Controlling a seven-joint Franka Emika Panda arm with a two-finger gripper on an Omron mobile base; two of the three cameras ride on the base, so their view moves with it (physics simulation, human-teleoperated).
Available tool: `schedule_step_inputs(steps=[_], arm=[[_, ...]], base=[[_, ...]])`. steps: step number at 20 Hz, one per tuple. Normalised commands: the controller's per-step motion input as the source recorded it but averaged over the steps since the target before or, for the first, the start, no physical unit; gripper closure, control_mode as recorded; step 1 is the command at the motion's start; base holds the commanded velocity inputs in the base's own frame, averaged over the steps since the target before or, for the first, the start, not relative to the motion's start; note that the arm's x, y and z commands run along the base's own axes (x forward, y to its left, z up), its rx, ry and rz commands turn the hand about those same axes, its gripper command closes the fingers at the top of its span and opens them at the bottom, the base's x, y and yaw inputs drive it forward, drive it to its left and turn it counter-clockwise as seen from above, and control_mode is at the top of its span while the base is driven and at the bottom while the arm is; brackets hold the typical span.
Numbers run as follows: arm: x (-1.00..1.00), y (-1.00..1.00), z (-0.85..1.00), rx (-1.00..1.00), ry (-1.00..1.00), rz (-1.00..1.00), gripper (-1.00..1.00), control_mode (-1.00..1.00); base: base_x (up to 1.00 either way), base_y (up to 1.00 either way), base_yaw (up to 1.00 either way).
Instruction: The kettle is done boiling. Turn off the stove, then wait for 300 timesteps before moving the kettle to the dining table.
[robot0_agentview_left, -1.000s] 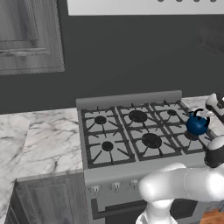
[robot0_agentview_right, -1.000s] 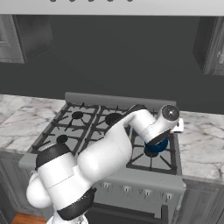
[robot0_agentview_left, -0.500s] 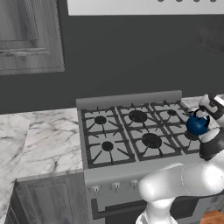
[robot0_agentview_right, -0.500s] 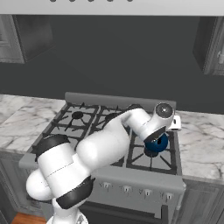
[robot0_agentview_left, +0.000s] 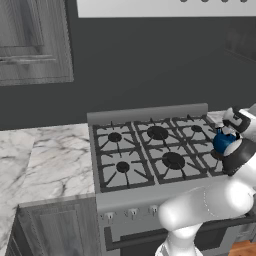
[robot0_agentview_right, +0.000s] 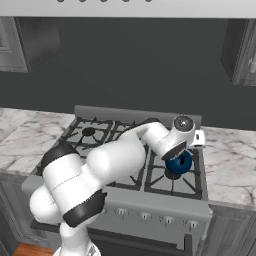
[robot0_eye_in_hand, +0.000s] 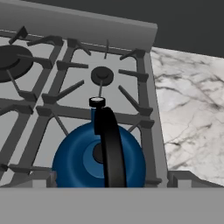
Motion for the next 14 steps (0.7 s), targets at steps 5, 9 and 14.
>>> schedule_step_inputs(steps=[5, 9, 14], arm=[[0.1, 0.0, -0.09, -0.03, 0.04, -0.01, -1.0, -1.0], [0.11, 0.0, -0.08, -0.03, 0.05, -0.01, -1.0, -1.0], [0.08, 0.0, -0.06, -0.02, 0.03, 0.0, -1.0, -1.0]], base=[[0.0, 0.0, 0.0], [0.0, 0.0, 0.0], [0.0, 0.0, 0.0]])
